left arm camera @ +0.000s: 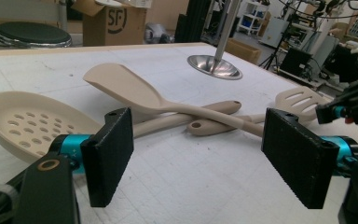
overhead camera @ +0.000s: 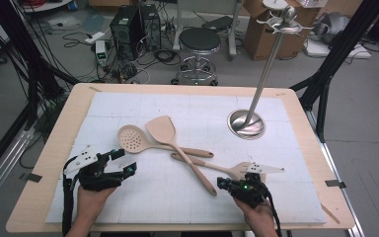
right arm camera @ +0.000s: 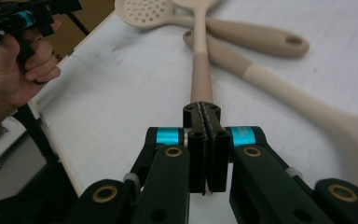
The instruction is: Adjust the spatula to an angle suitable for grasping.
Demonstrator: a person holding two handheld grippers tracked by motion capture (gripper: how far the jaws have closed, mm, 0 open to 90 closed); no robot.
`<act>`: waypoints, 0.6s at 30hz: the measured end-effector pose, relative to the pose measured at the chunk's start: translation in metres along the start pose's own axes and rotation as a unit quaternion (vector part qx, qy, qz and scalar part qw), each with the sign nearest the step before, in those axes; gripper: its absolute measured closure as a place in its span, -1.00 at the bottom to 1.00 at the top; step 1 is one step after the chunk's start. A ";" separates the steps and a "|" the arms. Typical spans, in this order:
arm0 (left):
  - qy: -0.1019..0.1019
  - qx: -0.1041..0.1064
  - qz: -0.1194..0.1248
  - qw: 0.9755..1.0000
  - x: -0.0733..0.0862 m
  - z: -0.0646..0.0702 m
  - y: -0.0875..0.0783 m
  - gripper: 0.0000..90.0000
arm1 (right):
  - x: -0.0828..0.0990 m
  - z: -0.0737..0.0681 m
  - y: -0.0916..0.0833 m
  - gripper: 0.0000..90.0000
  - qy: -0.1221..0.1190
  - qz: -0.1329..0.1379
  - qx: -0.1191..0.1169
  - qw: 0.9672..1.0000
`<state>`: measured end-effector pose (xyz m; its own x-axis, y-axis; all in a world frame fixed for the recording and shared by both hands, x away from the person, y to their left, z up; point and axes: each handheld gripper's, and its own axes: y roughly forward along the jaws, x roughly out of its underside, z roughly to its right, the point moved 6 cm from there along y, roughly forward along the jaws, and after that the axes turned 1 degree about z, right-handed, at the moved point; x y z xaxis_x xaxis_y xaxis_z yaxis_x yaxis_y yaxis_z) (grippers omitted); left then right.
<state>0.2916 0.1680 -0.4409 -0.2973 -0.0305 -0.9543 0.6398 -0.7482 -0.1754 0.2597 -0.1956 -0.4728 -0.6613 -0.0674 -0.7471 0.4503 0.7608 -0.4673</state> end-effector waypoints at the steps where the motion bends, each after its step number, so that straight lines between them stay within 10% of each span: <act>1: 0.000 0.000 0.000 1.000 0.000 0.000 0.000 -0.43 | 0.000 0.000 0.000 0.99 0.000 0.000 0.000 1.000; 18: 0.001 0.000 0.004 1.000 -0.001 0.000 -0.001 -0.43 | 0.039 -0.001 0.008 0.99 0.002 -0.074 0.026 0.997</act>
<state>0.2909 0.1690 -0.4397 -0.2912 -0.0349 -0.9560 0.6423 -0.7478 -0.1684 0.2366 -0.1914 -0.5048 -0.7244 -0.1739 -0.6671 0.3781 0.7089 -0.5954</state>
